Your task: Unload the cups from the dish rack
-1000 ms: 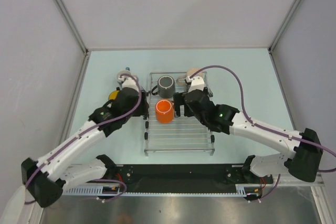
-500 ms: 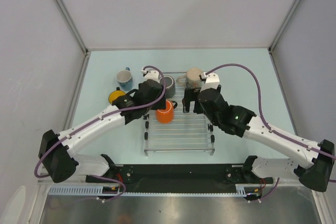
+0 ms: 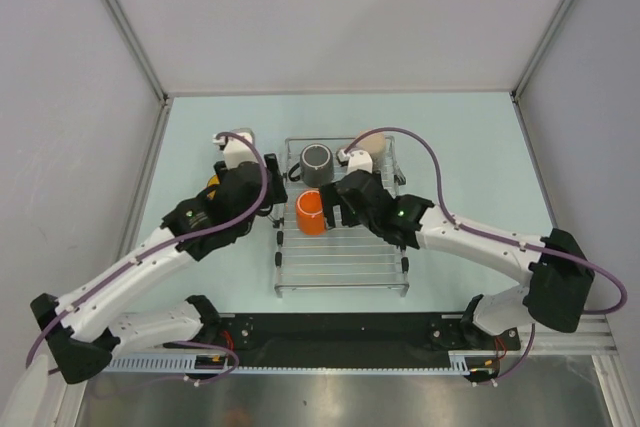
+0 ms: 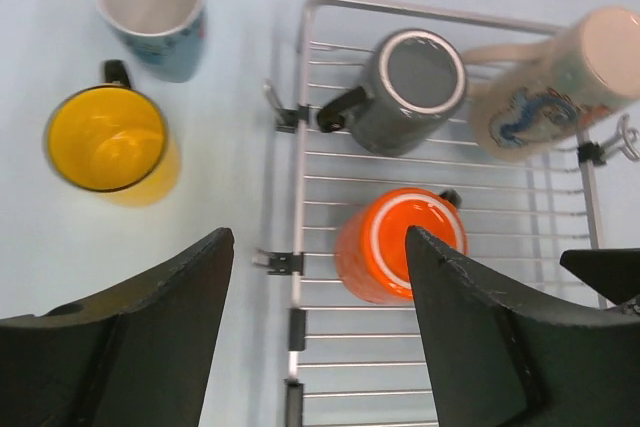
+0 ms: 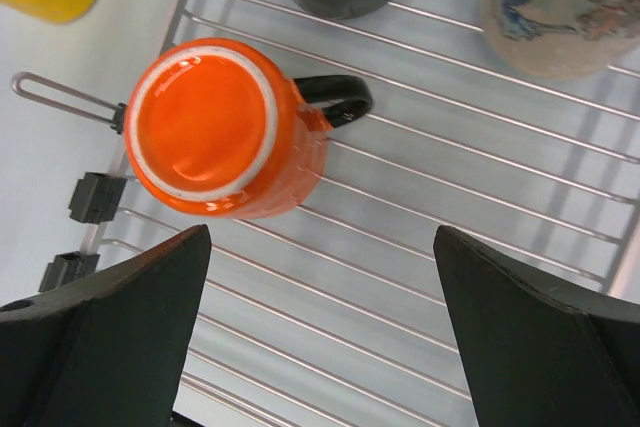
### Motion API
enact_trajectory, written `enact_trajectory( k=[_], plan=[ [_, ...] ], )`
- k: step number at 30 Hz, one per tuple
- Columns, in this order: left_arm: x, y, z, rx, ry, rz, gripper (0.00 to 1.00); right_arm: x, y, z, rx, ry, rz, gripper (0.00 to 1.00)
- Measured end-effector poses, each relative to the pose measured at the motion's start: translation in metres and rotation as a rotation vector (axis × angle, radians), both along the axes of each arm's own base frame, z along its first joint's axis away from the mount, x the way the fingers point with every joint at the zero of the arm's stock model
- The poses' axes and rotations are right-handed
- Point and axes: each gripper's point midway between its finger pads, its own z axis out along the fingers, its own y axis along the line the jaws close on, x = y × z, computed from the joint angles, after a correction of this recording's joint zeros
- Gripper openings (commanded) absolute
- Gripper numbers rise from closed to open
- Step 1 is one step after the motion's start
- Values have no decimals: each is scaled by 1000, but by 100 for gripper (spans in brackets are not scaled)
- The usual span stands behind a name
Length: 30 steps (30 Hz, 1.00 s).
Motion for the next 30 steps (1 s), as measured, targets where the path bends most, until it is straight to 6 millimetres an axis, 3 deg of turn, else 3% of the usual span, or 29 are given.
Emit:
enact_trajectory(
  k=[4,7,14,24,30],
  plan=[
    [-6,31,11,-5,-31,85,75,6,23,-2,7,12,37,100],
    [-11,45,-1,14,-13,118,75,9,41,6,33,-4,65,100],
    [-19,56,-30,65,50,136,76,14,68,12,52,-11,108,100],
    [-20,63,-27,51,42,157,77,17,79,-25,-13,45,123,100],
    [-21,64,-33,57,53,155,77,22,88,-37,-40,62,122,100]
  ],
)
